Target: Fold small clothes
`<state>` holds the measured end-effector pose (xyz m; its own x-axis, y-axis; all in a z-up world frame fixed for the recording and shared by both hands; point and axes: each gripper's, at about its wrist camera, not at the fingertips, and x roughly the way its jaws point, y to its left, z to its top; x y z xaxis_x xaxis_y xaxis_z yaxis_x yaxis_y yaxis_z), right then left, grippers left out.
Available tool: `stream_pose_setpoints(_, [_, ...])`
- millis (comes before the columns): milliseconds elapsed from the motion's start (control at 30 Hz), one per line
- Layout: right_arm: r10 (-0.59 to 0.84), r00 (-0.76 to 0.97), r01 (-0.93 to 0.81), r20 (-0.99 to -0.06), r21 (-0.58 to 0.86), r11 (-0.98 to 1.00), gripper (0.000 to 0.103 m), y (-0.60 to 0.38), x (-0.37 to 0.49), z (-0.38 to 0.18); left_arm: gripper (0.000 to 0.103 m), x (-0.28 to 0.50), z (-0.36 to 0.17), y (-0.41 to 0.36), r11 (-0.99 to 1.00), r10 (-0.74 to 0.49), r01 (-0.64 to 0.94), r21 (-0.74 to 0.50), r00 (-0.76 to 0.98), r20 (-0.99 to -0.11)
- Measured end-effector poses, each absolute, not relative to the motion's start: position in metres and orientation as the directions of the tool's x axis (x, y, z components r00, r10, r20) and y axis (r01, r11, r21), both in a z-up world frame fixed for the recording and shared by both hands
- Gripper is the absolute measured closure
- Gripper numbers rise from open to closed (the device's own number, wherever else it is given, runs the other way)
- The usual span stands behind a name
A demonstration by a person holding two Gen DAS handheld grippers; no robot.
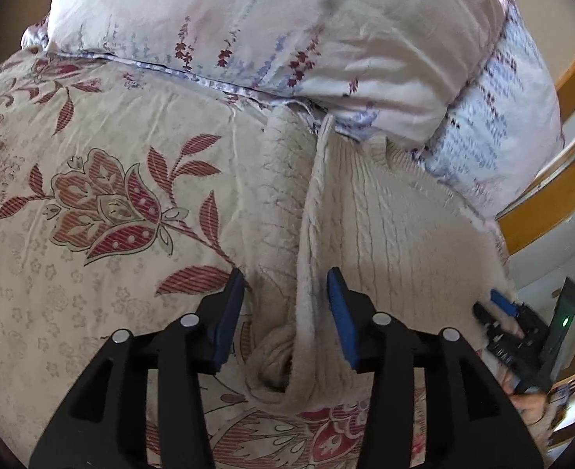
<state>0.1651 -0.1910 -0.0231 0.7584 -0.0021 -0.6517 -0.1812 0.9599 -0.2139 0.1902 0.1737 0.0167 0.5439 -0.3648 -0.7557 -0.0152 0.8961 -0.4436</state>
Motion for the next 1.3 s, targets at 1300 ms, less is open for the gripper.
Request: stream_pose_setpoints(1300, [0.171,0.754,-0.191,-0.634,0.037,0.981,0.034,-0.214,0.178,-0.017,0.080,0.249,0.002,0.164,0.677,-0.546,-0.148,-0.721,0.556,-0.627])
